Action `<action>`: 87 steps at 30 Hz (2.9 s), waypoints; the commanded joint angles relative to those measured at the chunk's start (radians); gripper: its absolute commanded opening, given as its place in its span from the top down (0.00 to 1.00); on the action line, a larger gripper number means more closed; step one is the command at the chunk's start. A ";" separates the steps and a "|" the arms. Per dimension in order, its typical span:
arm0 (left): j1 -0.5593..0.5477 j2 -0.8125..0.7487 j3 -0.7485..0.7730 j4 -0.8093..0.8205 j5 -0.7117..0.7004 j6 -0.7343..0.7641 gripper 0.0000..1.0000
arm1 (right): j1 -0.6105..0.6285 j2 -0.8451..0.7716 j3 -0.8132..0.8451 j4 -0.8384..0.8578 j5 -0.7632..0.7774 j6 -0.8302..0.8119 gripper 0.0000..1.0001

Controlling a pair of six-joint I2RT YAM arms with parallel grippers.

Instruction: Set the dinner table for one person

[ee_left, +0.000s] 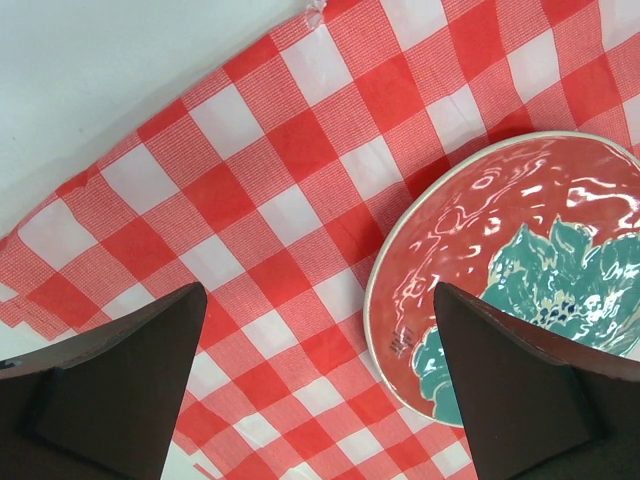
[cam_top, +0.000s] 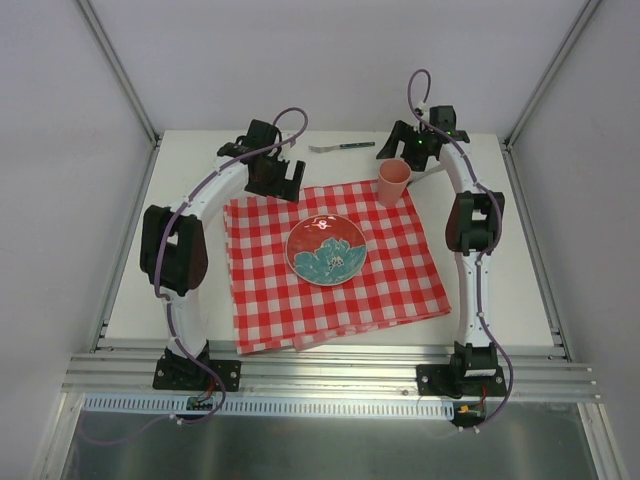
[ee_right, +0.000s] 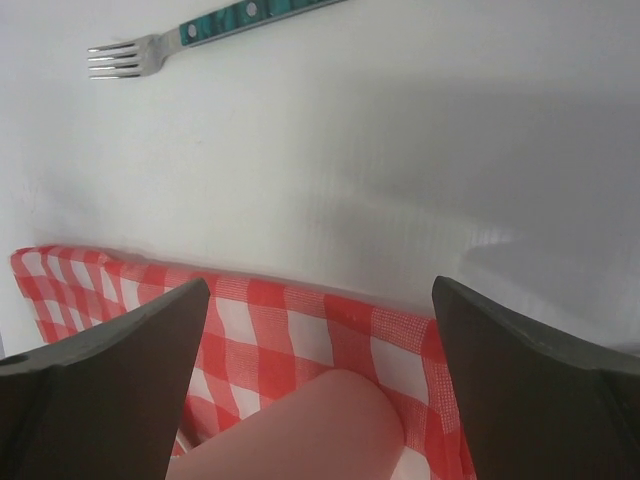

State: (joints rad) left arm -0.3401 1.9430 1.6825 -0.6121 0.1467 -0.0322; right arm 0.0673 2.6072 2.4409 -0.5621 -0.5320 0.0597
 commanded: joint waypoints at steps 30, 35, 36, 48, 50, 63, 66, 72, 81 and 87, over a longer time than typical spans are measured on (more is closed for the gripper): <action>-0.017 -0.001 0.055 -0.003 0.036 -0.021 0.01 | -0.175 -0.404 -0.459 -0.295 -0.071 -0.095 0.01; -0.017 -0.016 0.048 -0.003 0.015 0.008 0.01 | -0.153 -0.362 -0.191 -0.436 0.063 -0.263 0.00; -0.017 -0.012 0.045 -0.002 0.007 0.015 0.01 | -0.129 -0.343 -0.142 -0.467 0.102 -0.315 0.00; -0.027 -0.019 0.026 -0.002 -0.032 0.028 0.01 | -0.037 -0.224 -0.152 -0.320 0.590 -0.715 0.15; -0.034 -0.033 0.016 -0.002 -0.036 0.049 0.01 | -0.038 -0.216 -0.155 -0.311 0.616 -0.710 0.19; -0.082 -0.039 0.013 -0.003 -0.062 0.057 0.01 | -0.034 -0.119 -0.040 -0.282 0.581 -0.618 0.25; -0.086 -0.035 0.019 -0.002 -0.062 0.058 0.01 | -0.029 -0.108 -0.033 -0.298 0.508 -0.610 0.27; -0.097 -0.027 0.031 0.000 -0.067 0.055 0.01 | -0.021 -0.079 -0.034 -0.331 0.432 -0.572 0.28; -0.109 -0.030 0.028 0.000 -0.081 0.064 0.01 | -0.014 -0.032 -0.016 -0.328 0.422 -0.580 0.34; -0.114 -0.032 0.025 -0.001 -0.084 0.064 0.01 | -0.015 -0.018 -0.016 -0.325 0.428 -0.580 0.41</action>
State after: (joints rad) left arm -0.4458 1.9438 1.6913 -0.6109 0.0910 0.0166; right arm 0.0483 2.5690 2.3871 -0.8703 -0.0898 -0.5274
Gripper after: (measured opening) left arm 0.991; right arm 0.604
